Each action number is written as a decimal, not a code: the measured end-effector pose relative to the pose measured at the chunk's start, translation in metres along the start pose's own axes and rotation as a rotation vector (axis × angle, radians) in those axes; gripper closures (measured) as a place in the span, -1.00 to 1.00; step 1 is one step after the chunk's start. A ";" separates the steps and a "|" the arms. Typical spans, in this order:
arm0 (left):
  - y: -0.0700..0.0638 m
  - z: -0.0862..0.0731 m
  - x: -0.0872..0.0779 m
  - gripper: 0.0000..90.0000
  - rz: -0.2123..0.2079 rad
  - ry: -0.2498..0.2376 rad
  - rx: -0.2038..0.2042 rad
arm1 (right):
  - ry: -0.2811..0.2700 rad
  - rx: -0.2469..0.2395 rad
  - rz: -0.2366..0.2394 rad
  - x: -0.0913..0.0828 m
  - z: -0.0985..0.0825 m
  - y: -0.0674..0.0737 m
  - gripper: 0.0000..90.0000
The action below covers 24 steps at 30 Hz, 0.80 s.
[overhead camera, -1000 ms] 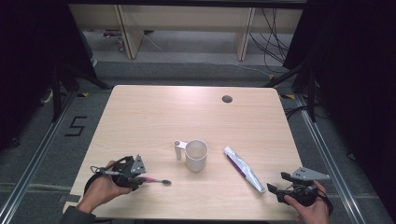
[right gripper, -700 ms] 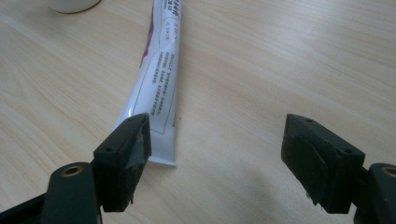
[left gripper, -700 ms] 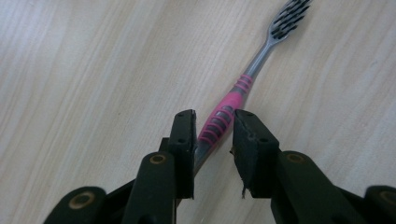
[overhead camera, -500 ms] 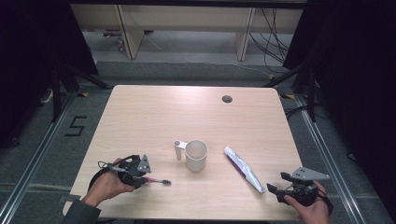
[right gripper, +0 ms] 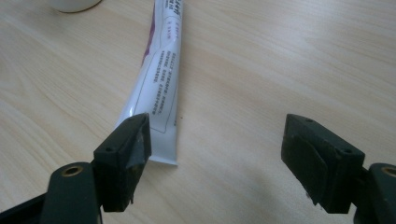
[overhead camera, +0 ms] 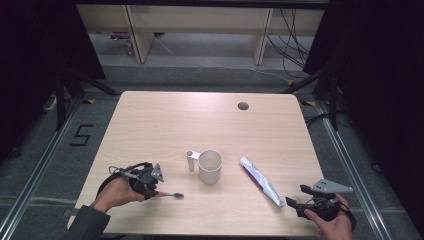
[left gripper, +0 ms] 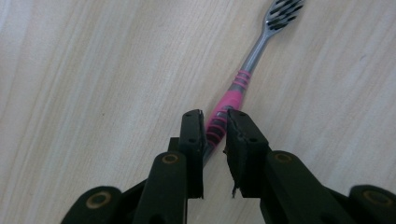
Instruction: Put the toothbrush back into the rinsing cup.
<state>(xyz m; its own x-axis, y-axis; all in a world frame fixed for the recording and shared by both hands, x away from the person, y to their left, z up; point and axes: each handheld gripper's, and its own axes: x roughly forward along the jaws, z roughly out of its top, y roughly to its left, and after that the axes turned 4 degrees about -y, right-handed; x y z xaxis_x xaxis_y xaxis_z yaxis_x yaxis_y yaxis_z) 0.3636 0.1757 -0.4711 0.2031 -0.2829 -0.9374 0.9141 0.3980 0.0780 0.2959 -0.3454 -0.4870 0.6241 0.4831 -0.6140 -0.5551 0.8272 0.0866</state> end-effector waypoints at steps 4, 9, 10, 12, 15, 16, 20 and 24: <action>0.002 0.000 0.000 0.69 -0.012 0.019 0.009 | 0.002 0.000 0.000 0.000 0.000 0.000 -0.44; 0.002 0.001 0.001 0.71 -0.033 0.035 -0.016 | 0.002 -0.001 0.003 0.001 0.000 0.000 -0.44; 0.003 0.001 0.001 0.71 -0.034 0.037 -0.008 | 0.002 -0.001 0.003 0.001 0.000 0.000 -0.44; 0.003 0.001 0.001 0.71 -0.043 0.044 -0.009 | -0.006 -0.010 0.001 0.001 0.000 -0.001 -0.44; 0.004 0.002 0.001 0.70 -0.041 0.062 0.025 | -0.003 -0.011 -0.001 0.001 0.000 -0.001 -0.44; 0.002 0.002 0.001 0.68 -0.052 0.067 0.012 | 0.004 0.005 0.004 0.000 0.000 0.000 -0.44; 0.004 0.004 0.002 0.64 -0.040 0.076 0.038 | -0.003 -0.013 0.000 0.001 0.000 -0.001 -0.44; 0.006 0.006 0.003 0.58 -0.022 0.085 0.047 | 0.005 0.001 0.008 0.001 0.000 0.000 -0.44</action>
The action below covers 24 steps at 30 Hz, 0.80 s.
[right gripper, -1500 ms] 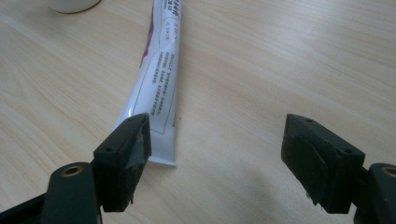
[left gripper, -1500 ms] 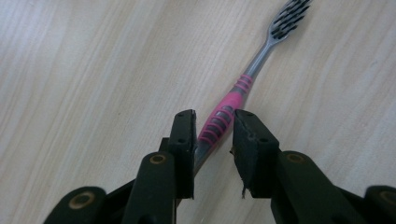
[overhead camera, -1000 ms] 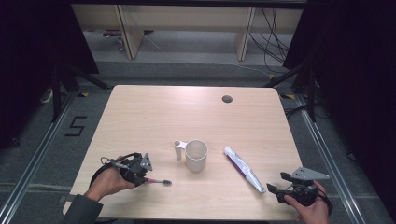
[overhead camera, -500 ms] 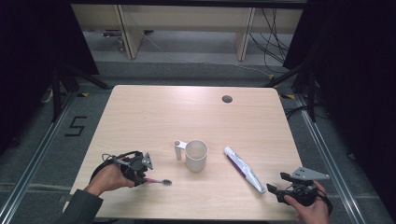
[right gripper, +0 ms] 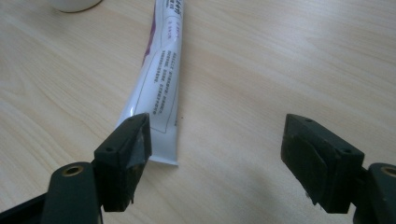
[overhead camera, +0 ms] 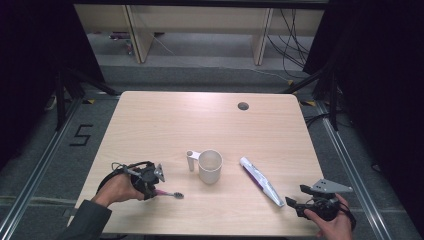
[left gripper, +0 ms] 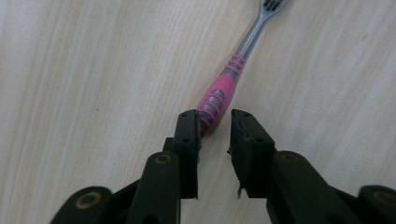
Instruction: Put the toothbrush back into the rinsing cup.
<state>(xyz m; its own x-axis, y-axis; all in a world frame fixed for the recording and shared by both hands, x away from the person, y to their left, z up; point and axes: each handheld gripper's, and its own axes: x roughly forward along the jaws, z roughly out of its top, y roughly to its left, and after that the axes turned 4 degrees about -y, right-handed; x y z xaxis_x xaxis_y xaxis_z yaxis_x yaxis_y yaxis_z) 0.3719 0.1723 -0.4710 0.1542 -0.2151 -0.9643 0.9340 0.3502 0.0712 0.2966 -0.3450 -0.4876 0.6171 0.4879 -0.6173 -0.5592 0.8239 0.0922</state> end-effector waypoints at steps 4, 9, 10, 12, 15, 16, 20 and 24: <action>0.001 0.002 0.000 0.55 0.010 0.015 0.015 | -0.012 -0.044 -0.011 0.000 0.000 -0.003 -0.44; 0.005 0.005 -0.001 0.54 0.020 0.021 0.025 | -0.008 -0.045 -0.002 0.000 0.000 -0.002 -0.43; 0.007 0.006 0.000 0.54 0.015 0.033 0.038 | -0.006 -0.043 -0.001 0.000 0.000 -0.003 -0.43; 0.007 0.006 0.002 0.54 0.004 0.042 0.042 | 0.000 -0.009 0.010 0.000 0.000 -0.001 -0.43; 0.008 0.008 0.005 0.53 -0.015 0.051 0.049 | -0.011 -0.025 0.006 0.001 0.000 -0.003 -0.43; 0.008 0.008 0.005 0.56 -0.015 0.051 0.049 | -0.011 -0.025 0.006 0.001 0.000 -0.003 -0.43; 0.008 0.010 0.010 0.63 -0.033 0.069 0.051 | -0.006 -0.006 0.008 0.001 0.000 -0.001 -0.43; 0.009 0.011 0.012 0.76 -0.048 0.069 0.048 | -0.005 -0.007 0.008 0.000 0.000 -0.001 -0.43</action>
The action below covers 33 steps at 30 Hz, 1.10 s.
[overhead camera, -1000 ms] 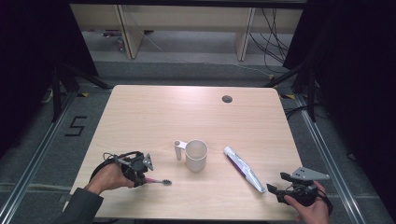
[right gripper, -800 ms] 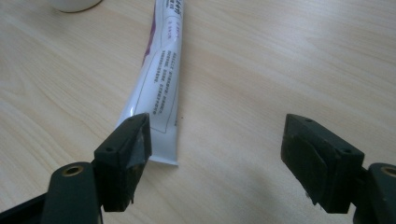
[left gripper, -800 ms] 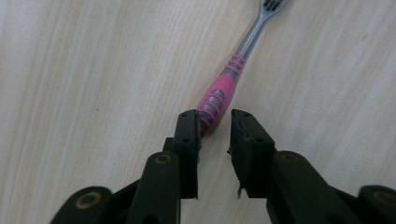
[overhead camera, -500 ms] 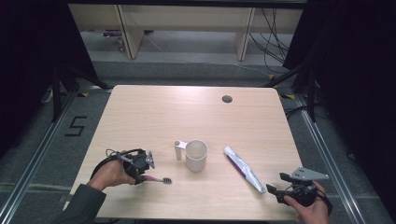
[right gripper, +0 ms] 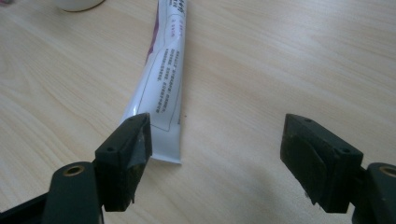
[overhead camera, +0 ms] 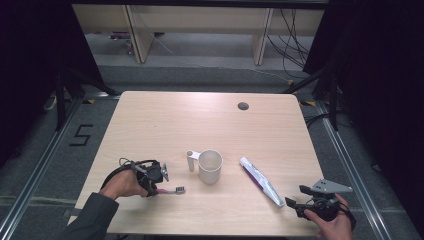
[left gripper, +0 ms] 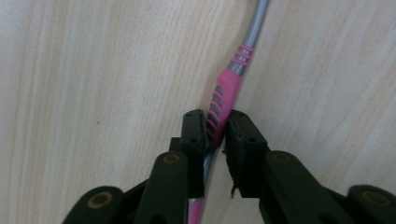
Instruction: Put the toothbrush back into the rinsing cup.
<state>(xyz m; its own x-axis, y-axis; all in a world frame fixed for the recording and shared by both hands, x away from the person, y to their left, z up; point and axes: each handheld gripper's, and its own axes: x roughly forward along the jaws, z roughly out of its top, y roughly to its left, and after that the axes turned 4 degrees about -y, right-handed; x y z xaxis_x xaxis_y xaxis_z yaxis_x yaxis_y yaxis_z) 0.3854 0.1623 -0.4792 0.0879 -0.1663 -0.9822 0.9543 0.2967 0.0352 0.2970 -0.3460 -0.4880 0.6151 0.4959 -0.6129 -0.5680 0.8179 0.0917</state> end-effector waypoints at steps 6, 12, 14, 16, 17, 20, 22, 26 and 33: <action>0.001 0.000 0.001 0.83 -0.009 -0.007 -0.022 | -0.007 -0.018 -0.001 0.001 0.000 -0.002 -0.43; 0.002 0.001 0.001 0.84 -0.029 0.001 -0.060 | 0.007 0.012 0.007 0.001 0.000 0.000 -0.43; 0.002 0.002 0.001 0.84 -0.035 0.010 -0.068 | -0.001 0.002 0.007 0.001 0.000 0.000 -0.43; 0.002 0.003 0.001 0.84 -0.039 0.017 -0.075 | -0.002 0.004 0.004 0.001 0.000 0.000 -0.43; 0.002 0.003 0.001 0.84 -0.043 0.022 -0.092 | -0.002 0.004 0.004 0.001 0.000 0.000 -0.43; 0.002 0.007 0.002 0.84 -0.042 0.046 -0.106 | 0.004 0.005 0.005 0.001 -0.001 0.000 -0.43; 0.002 0.010 0.002 0.85 -0.042 0.071 -0.110 | 0.001 0.002 0.003 0.001 0.000 -0.001 -0.43; 0.001 0.012 0.002 0.85 -0.039 0.082 -0.122 | 0.004 0.005 0.007 0.001 -0.001 0.000 -0.42; 0.002 0.010 -0.007 0.85 -0.016 0.033 -0.129 | -0.001 0.012 0.008 0.000 0.000 -0.002 -0.42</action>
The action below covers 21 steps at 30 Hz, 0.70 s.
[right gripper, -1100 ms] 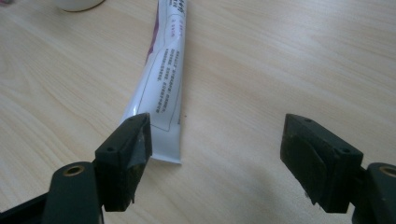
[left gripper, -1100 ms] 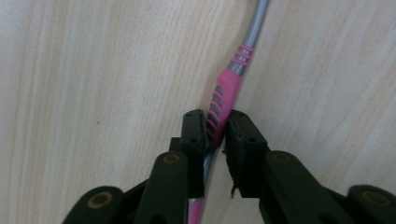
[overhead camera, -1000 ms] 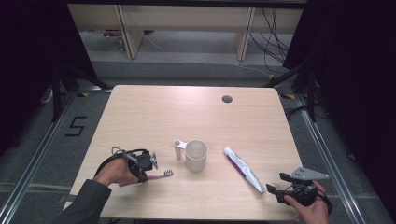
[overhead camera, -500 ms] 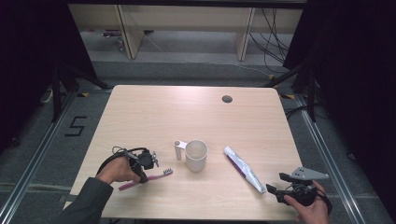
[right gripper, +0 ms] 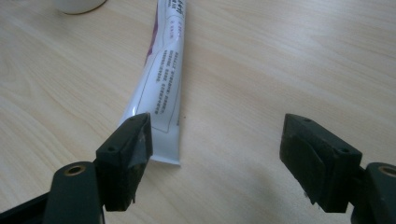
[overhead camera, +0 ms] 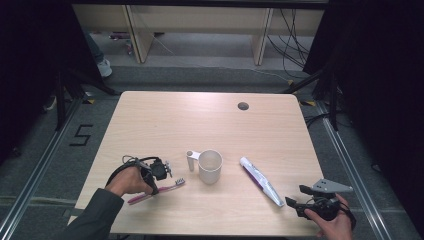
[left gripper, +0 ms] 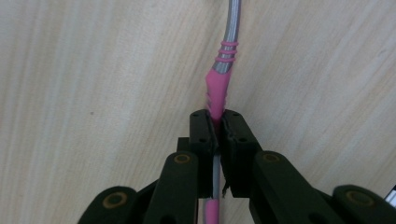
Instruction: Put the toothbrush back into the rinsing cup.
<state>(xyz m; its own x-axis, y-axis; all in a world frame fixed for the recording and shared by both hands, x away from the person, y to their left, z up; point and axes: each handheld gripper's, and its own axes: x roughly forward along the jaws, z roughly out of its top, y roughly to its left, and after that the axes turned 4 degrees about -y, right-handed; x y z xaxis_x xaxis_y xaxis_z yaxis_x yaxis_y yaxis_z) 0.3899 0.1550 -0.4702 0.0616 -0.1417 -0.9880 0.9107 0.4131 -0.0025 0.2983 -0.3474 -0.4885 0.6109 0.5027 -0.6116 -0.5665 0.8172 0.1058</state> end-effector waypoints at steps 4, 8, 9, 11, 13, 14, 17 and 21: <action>0.000 -0.005 -0.013 0.85 0.011 -0.072 -0.021 | -0.014 -0.026 -0.012 -0.001 0.000 -0.002 -0.42; 0.001 -0.009 -0.022 0.85 0.033 -0.122 -0.032 | -0.017 -0.027 -0.008 -0.001 0.000 -0.002 -0.42; 0.002 -0.011 -0.026 0.85 0.027 -0.147 -0.042 | -0.017 -0.027 -0.008 -0.001 0.000 -0.002 -0.42; 0.002 -0.015 -0.033 0.85 0.047 -0.197 -0.061 | -0.014 -0.024 -0.012 -0.001 0.000 -0.003 -0.42; 0.002 -0.017 -0.036 0.85 0.060 -0.220 -0.068 | -0.019 -0.029 -0.012 -0.001 0.000 -0.003 -0.42; 0.002 -0.018 -0.040 0.85 0.052 -0.245 -0.081 | -0.019 -0.024 -0.011 -0.001 0.000 -0.003 -0.42; 0.003 -0.020 -0.045 0.85 0.078 -0.304 -0.096 | -0.020 -0.022 -0.015 -0.001 0.000 -0.003 -0.42; 0.004 -0.022 -0.052 0.85 0.107 -0.381 -0.122 | -0.016 0.009 -0.008 -0.001 0.000 -0.001 -0.42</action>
<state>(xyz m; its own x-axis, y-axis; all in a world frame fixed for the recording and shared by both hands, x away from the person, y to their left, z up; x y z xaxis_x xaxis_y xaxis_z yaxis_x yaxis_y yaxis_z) 0.3812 0.1839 -0.4224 0.3213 -0.4056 -0.8557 0.8371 0.5441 0.0565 0.2984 -0.3489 -0.4880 0.6243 0.5002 -0.6001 -0.5562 0.8240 0.1083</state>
